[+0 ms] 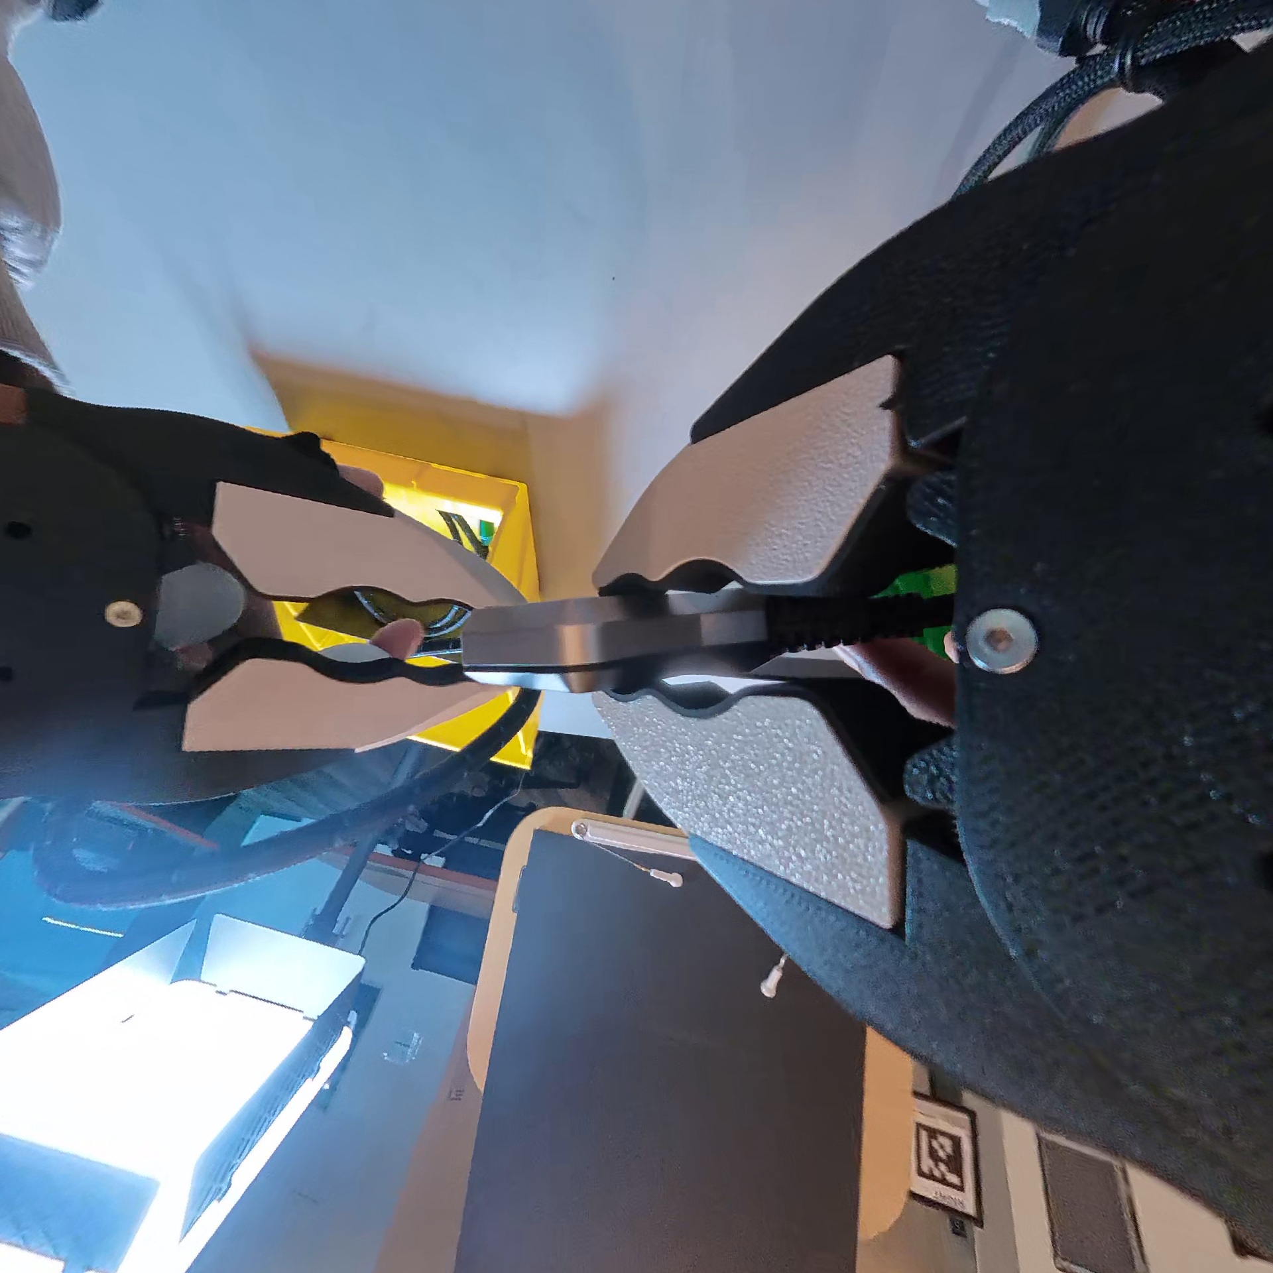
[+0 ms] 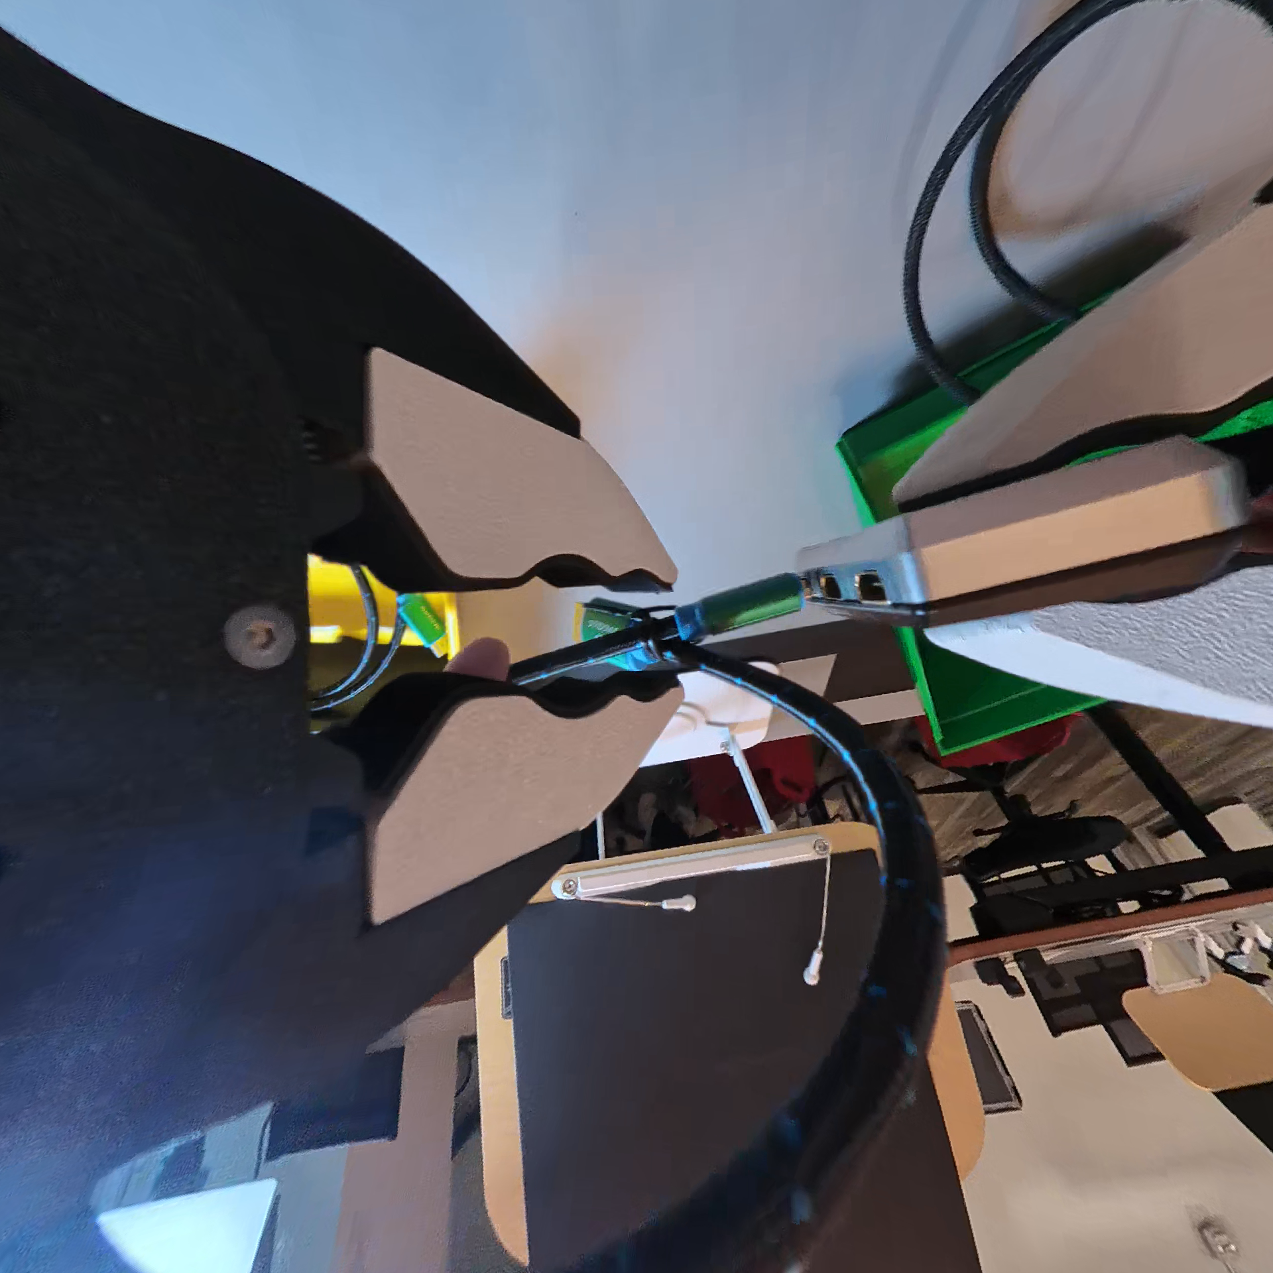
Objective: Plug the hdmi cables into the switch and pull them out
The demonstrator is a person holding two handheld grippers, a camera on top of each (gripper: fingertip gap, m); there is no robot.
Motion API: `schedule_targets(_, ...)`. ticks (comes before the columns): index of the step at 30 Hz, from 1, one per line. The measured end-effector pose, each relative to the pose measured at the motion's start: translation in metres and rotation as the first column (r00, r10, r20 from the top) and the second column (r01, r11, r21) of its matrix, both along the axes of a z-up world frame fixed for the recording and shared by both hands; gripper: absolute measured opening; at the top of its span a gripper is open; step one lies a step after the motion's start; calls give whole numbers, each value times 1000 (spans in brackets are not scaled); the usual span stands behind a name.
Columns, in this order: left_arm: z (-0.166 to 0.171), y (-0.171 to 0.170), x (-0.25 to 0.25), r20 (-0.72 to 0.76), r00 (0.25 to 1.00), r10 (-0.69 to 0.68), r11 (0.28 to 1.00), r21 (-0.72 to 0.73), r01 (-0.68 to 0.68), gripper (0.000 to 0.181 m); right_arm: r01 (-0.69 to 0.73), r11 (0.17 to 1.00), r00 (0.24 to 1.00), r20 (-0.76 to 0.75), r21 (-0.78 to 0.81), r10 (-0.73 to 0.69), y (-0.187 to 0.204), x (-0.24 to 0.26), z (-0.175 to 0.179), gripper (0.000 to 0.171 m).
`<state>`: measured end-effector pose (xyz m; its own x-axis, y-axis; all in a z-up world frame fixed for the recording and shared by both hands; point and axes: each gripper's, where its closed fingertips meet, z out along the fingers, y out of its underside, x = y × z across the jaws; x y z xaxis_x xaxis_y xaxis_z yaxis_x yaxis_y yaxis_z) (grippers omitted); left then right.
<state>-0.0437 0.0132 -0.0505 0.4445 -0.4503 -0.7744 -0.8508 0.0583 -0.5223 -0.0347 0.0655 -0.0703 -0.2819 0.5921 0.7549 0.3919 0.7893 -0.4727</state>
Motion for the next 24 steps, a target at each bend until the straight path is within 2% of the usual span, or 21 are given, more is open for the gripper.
schedule_targets(3,2,-3,10,20,999,-51,999,3,51,22,-10,1000,1000,-8,5,10,-5,-3,-1,22)
schedule_targets(9,-4,-2,9,3,999,-48,999,-15,48,22,-1,999,1000,23,53,-1,-3,-3,-7,17)
schedule_targets(15,-12,7,2,-78,997,6,1000,3,-6,30,-3,999,999,36,39,1,-3,-1,-8,17)
schedule_targets(18,-26,15,-6,-160,985,59,998,-21,-63,26,3,999,999,46,51,-6,-2,-2,-11,17)
schedule_targets(24,-35,17,-16,-170,980,101,990,-78,-115,24,12,994,997,77,105,-20,1,-6,-19,16)
